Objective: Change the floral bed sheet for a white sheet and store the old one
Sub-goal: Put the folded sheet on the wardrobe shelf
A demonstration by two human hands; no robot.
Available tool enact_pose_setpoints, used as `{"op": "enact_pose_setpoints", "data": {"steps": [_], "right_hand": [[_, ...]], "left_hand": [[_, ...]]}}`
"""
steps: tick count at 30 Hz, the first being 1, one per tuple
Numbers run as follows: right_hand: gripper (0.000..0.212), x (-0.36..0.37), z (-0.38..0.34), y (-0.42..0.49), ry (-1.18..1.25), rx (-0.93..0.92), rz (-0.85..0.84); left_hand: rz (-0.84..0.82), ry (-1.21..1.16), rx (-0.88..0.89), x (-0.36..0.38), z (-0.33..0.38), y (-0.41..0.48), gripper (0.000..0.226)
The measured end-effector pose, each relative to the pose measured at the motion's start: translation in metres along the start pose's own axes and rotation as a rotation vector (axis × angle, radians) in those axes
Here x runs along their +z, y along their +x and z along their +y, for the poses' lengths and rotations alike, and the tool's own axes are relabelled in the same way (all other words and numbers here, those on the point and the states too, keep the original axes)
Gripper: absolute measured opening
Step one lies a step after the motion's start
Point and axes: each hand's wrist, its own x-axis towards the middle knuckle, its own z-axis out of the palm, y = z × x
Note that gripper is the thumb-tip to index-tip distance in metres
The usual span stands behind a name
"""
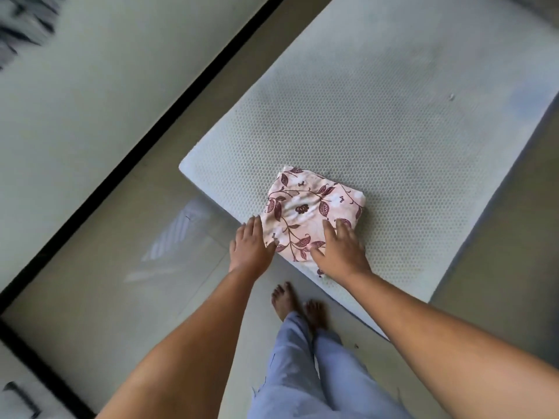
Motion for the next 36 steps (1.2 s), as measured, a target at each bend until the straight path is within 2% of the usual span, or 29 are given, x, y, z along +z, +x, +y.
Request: {"op": "enact_pose_setpoints", "data": {"steps": [2,3,5,9,12,14,20,23,26,32,36], "right_hand": [[0.079,-0.020,-0.017,-0.024,-0.053,-0.064,0.015],[0.080,-0.039,-0.042,-0.044,-0.099,-0.164,0.038],[0.079,-0.049,-0.060,-0.050,-0.128,-0.250,0.056],[0.083,-0.076,-0.137,-0.075,-0.179,-0.530,0.090],[0.103,-0.086,-0.214,-0.099,-0.227,-0.742,0.130],[0.109,-0.082,-0.275,-0.122,-0.261,-0.884,0.132],[0.110,-0.038,-0.449,-0.222,-0.325,-1.300,0.148],[0.103,0.002,-0.548,-0.280,-0.379,-1.517,0.177],[0.092,0.040,-0.633,-0.338,-0.393,-1.668,0.177],[0.079,0.093,-0.751,-0.455,-0.247,-1.863,0.029],[0.076,0.124,-0.805,-0.507,-0.173,-1.930,-0.073]], "left_hand": [[0.070,-0.010,-0.013,-0.021,0.001,-0.034,0.080],[0.173,-0.029,-0.052,-0.046,-0.009,-0.066,0.080],[0.224,-0.073,-0.076,-0.062,-0.008,-0.084,0.081],[0.428,-0.136,-0.201,-0.106,-0.047,-0.142,0.083],[0.590,-0.142,-0.310,-0.146,-0.094,-0.179,0.085],[0.702,-0.183,-0.400,-0.171,-0.135,-0.211,0.084],[0.995,-0.269,-0.667,-0.228,-0.265,-0.303,0.088],[1.209,-0.309,-0.832,-0.249,-0.350,-0.358,0.090],[1.357,-0.354,-0.973,-0.267,-0.424,-0.413,0.088],[1.538,-0.320,-1.176,-0.296,-0.532,-0.516,0.084],[1.632,-0.343,-1.202,-0.319,-0.574,-0.559,0.078]]}}
